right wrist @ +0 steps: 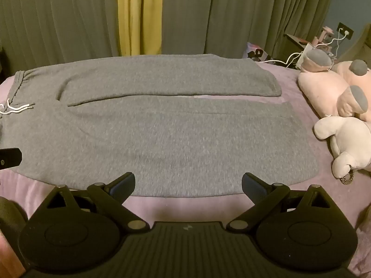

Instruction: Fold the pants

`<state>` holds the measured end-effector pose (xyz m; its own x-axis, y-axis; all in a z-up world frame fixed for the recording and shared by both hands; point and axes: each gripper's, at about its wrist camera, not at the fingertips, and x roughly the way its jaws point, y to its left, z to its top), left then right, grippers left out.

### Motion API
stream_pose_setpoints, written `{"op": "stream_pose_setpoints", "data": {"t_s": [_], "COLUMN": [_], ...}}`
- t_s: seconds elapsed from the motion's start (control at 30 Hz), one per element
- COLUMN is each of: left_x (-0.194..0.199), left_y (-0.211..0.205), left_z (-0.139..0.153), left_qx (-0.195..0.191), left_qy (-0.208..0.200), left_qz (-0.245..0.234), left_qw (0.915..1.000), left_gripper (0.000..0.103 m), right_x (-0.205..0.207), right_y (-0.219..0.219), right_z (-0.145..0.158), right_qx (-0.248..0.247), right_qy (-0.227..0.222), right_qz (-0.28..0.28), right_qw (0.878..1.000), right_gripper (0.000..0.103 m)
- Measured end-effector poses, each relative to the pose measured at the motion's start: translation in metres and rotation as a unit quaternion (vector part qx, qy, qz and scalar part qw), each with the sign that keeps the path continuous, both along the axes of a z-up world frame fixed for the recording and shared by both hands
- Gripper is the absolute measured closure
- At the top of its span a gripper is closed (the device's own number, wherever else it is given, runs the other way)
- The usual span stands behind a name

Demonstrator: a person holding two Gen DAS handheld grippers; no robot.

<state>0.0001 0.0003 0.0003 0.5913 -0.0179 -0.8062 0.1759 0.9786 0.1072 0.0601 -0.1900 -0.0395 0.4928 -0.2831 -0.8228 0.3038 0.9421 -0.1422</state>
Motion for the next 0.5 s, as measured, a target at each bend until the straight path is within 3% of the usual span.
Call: {"op": "stream_pose_setpoints", "data": {"t_s": [0.5], "left_x": [-0.006], "left_y": [-0.002], "left_z": [-0.014], "left_qx": [0.008], "left_qy": [0.003], "left_qz": [0.002], "left_qw": [1.0000], "left_gripper": [0.000], "right_x": [-0.003], "right_y": [-0.001], "right_z": [-0.011], "right_qx": [0.001], "right_qy": [0.000], "right_qz": [0.000], "right_qw": [1.000], "right_gripper": [0.004]}}
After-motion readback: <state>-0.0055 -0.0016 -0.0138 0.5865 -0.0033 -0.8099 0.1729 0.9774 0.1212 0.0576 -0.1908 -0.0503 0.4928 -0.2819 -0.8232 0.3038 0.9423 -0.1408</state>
